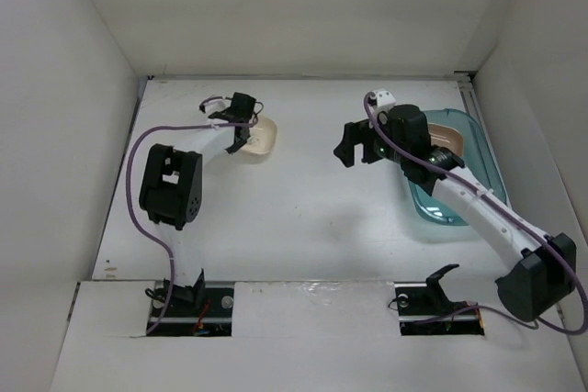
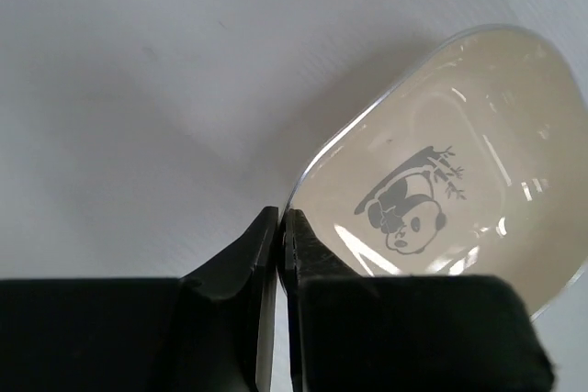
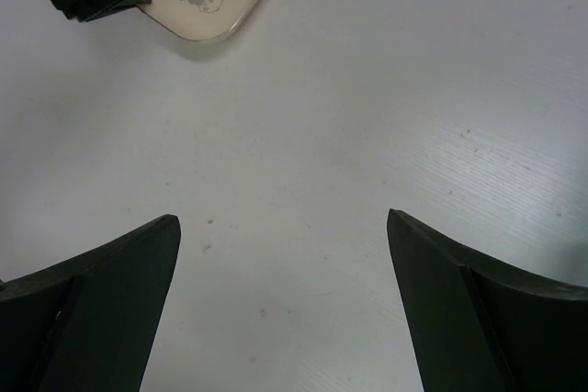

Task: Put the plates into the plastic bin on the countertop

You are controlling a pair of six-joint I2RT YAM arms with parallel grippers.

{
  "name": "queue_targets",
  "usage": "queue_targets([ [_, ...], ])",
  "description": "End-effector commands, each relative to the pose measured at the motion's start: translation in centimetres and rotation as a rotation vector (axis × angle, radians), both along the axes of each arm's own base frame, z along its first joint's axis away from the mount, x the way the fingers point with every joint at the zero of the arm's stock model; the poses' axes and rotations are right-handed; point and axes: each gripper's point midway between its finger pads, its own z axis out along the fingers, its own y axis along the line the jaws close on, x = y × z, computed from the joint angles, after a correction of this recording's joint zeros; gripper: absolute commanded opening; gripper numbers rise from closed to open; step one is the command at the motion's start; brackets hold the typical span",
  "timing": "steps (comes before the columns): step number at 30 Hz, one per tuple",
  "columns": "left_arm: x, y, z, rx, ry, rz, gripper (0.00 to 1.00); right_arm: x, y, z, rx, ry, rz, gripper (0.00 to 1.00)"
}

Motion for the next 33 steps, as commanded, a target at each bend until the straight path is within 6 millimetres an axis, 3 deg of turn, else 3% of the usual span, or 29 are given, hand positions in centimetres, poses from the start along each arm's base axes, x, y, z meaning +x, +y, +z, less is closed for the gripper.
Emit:
queue_targets([
  [1,-3.4,-3.9,5.5,0.091,-0.026,-0.153,0.00,1.9,1.9,1.6,0.048,-0.038,-0.012,1.00],
  [4,-5.5,-6.9,8.4,0.102,-0.079,-0.213,0.00,3.3,2.8,0.8,0.062,0.002,-0.051,1.00],
  [6,-6.9,-8.0,8.9,0.113,-0.075,-0.231,0.00,4.2,3.7,0.5,0.073,0.019,-0.070,1.00],
  [8,-7.7,-10.5,10.8,0.116,-0.123,-0.270,0.00,5.0,3.7,0.4,0.071,0.023,-0.099,0.99],
  [14,-10.6,-16.3,13.7,0.084,-0.177,-0.367,0.00,6.5,3.8,-1.4,0.055,0.047,-0.148,0.98],
  [21,-11.5,-17.4,15.5,0.042,-0.226,-0.339,0.00,6.7,1.6,-5.3,-0.001,0.122,-0.228,0.89],
  [25,-11.7,-17.6,16.7,-0.019,-0.274,-0.340,0.00,6.5,1.8,-6.2,0.024,0.137,-0.208,0.73],
  [30,-11.9,-17.4,18.6,-0.106,-0.380,-0.327,0.00,6.3,1.9,-6.2,0.073,0.148,-0.184,0.68],
  [31,-12.1,-17.3,19.5,-0.136,-0.405,-0.329,0.00,6.2,2.1,-6.3,0.078,0.148,-0.175,0.65],
  [33,-12.4,-17.2,19.4,-0.141,-0.414,-0.347,0.00,6.2,2.2,-6.9,0.092,0.164,-0.166,0.56],
])
